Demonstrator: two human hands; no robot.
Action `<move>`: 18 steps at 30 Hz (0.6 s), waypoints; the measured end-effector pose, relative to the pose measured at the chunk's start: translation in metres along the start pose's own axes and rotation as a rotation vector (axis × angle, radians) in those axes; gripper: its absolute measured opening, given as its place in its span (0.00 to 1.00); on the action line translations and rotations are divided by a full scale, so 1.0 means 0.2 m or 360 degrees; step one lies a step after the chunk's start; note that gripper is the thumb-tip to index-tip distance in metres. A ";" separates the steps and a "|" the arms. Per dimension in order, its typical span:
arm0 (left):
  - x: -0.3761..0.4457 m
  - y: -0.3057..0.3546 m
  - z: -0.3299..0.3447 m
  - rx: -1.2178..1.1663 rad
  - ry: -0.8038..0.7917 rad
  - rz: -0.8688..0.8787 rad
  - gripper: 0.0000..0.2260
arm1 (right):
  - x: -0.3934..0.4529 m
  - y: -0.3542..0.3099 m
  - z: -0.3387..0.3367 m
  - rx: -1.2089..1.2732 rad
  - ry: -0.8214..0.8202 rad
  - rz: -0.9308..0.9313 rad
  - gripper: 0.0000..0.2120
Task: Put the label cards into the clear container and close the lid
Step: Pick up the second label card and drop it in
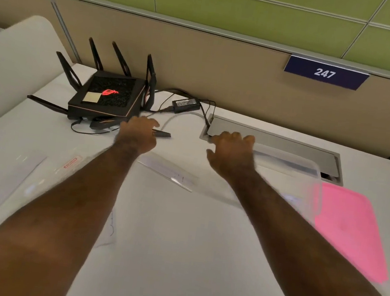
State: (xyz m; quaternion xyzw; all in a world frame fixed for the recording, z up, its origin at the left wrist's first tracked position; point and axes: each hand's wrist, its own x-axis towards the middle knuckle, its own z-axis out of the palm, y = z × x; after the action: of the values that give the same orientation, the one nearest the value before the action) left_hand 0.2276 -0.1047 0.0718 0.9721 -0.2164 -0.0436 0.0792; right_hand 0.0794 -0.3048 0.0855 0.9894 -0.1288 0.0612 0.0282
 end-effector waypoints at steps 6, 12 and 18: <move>-0.09 -0.15 0.20 -0.0236 -0.0145 -0.0310 0.26 | -0.01 -0.30 0.27 0.0101 -0.0242 -0.0025 0.17; -0.12 -0.20 0.32 -0.0360 -0.0214 -0.0340 0.24 | -0.06 -0.40 0.44 0.0135 -0.0463 0.0068 0.16; -0.13 -0.25 0.36 -0.0609 -0.0250 -0.0323 0.23 | -0.07 -0.42 0.45 0.0068 -0.0370 0.0071 0.12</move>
State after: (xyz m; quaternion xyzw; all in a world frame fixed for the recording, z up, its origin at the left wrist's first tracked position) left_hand 0.2167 -0.0583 -0.0058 0.9498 -0.1107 -0.1671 0.2403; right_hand 0.0975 -0.2271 -0.0093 0.9871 -0.1518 -0.0506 -0.0095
